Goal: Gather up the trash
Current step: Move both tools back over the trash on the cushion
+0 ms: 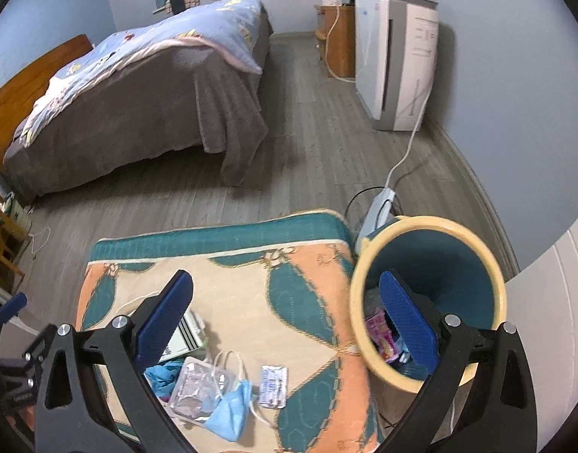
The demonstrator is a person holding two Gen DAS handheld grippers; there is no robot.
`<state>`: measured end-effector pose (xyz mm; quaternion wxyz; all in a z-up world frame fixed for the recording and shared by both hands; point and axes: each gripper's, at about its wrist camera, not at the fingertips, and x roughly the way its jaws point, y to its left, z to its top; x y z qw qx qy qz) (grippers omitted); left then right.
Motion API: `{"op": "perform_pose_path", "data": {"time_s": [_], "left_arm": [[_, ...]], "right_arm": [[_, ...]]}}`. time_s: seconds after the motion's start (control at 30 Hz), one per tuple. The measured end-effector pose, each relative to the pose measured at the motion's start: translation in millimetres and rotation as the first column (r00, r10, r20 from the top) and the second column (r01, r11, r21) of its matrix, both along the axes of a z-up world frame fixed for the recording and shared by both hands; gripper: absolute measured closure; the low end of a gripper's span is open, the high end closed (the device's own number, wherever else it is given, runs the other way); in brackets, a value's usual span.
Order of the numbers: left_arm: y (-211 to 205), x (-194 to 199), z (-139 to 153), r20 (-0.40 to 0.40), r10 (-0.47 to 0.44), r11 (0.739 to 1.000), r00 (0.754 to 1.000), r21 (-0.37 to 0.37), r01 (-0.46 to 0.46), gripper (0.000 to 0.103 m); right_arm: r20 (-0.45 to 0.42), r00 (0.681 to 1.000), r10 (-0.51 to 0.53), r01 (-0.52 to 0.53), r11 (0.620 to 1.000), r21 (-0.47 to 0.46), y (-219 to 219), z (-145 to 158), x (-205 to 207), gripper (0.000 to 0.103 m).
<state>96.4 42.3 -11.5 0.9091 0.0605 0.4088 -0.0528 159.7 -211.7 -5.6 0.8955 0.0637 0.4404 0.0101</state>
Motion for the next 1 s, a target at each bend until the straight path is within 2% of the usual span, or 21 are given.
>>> {"op": "perform_pose_path", "data": {"time_s": [0.1, 0.33, 0.53, 0.8, 1.0], "left_arm": [[10, 4, -2, 0.000, 0.017, 1.000, 1.000, -0.006, -0.017, 0.005], [18, 19, -16, -0.008, 0.017, 0.998, 1.000, 0.063, -0.016, 0.005], [31, 30, -28, -0.069, 0.028, 0.999, 0.997, -0.027, -0.030, 0.005], [12, 45, -50, -0.130, -0.023, 1.000, 0.991, 0.008, 0.024, 0.005], [-7, 60, -74, -0.214, -0.075, 0.996, 0.974, 0.037, 0.085, 0.007]], "right_arm": [[-0.033, 0.999, 0.023, -0.023, 1.000, 0.001, 12, -11, 5, 0.006], [-0.136, 0.988, 0.069, -0.071, 0.997, -0.011, 34, -49, 18, 0.006], [-0.190, 0.978, 0.079, -0.081, 0.997, 0.000, 47, -70, 25, 0.006], [-0.221, 0.970, 0.101, -0.112, 0.993, -0.035, 56, -86, 39, 0.006], [-0.238, 0.966, 0.100, -0.108, 0.994, -0.020, 50, -95, 53, 0.006]]}}
